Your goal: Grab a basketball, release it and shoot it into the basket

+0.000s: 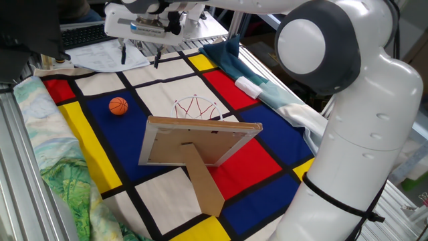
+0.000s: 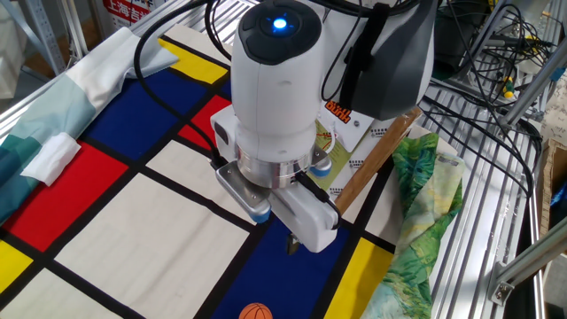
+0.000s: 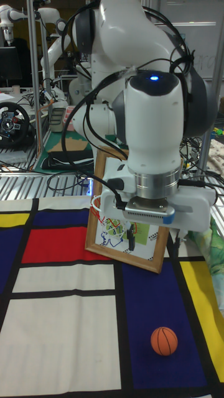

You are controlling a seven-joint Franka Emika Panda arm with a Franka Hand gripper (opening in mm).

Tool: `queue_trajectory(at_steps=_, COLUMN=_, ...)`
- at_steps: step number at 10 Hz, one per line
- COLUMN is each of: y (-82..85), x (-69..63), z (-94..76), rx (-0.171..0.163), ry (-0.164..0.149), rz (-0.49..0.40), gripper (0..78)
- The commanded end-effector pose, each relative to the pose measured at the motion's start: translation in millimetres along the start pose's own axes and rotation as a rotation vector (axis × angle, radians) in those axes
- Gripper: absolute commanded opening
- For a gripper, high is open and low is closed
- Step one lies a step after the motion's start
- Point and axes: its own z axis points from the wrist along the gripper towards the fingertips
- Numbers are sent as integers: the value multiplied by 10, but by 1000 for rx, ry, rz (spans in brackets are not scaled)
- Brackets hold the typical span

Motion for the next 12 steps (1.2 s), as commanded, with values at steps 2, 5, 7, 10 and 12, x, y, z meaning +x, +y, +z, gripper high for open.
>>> queue_trajectory(at_steps=2, y=249, x=-128, z=693, rx=-9, ry=-43, rz=29, gripper=775)
queue_trajectory(at_steps=5, y=255, x=-133, z=734, rx=-9, ry=-42, rz=25, gripper=775)
queue_trajectory(at_steps=7, y=266, x=-145, z=816, rx=-11, ry=-49, rz=22, gripper=775)
queue_trajectory(at_steps=10, y=296, x=-207, z=924, rx=-9, ry=-49, rz=19, gripper=775)
queue_trajectory(at_steps=12, y=318, x=-263, z=1004, rx=-8, ry=-49, rz=18, gripper=775)
